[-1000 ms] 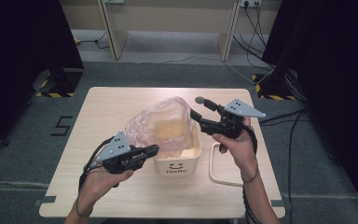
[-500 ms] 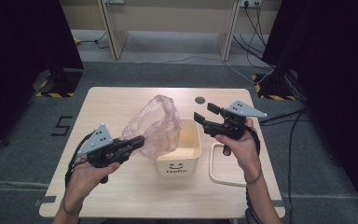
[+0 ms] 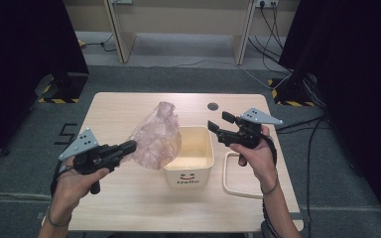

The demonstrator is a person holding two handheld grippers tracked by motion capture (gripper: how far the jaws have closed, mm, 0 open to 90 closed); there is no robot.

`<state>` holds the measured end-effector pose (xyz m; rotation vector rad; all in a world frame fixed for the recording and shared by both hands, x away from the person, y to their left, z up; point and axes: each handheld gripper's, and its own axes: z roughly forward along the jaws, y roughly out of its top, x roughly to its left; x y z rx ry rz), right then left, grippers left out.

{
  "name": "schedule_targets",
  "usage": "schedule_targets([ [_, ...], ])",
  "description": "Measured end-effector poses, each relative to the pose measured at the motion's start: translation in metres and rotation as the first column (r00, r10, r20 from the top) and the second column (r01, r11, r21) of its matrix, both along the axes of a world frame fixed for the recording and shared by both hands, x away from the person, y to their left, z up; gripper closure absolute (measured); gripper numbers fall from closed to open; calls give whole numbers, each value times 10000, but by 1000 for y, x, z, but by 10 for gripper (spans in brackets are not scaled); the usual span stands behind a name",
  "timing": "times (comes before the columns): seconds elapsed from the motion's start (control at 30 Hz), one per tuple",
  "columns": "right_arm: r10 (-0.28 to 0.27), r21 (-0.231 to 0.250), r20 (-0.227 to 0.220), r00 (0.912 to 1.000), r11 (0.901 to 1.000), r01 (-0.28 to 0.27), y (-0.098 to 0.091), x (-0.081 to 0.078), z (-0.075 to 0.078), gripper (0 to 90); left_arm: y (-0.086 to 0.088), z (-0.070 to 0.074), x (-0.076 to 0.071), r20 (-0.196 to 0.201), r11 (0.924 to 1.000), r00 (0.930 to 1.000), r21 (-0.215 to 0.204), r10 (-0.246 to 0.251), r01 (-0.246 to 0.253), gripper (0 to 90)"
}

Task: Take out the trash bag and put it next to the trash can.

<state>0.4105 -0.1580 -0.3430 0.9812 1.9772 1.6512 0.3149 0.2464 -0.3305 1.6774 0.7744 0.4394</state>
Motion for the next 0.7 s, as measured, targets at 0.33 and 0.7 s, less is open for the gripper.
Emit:
schedule_targets([
  [0.33, -180, -208, -66, 9998, 9996, 179, -3, 1, -5, 330, 24, 6, -1, 174, 9978, 9977, -100, 651, -650, 861],
  [0.7, -197, -320, -183, 9996, 9993, 191, -2, 3, -9, 330, 42, 4, -3, 155, 9912, 9915, 295, 1289, -1293, 859],
])
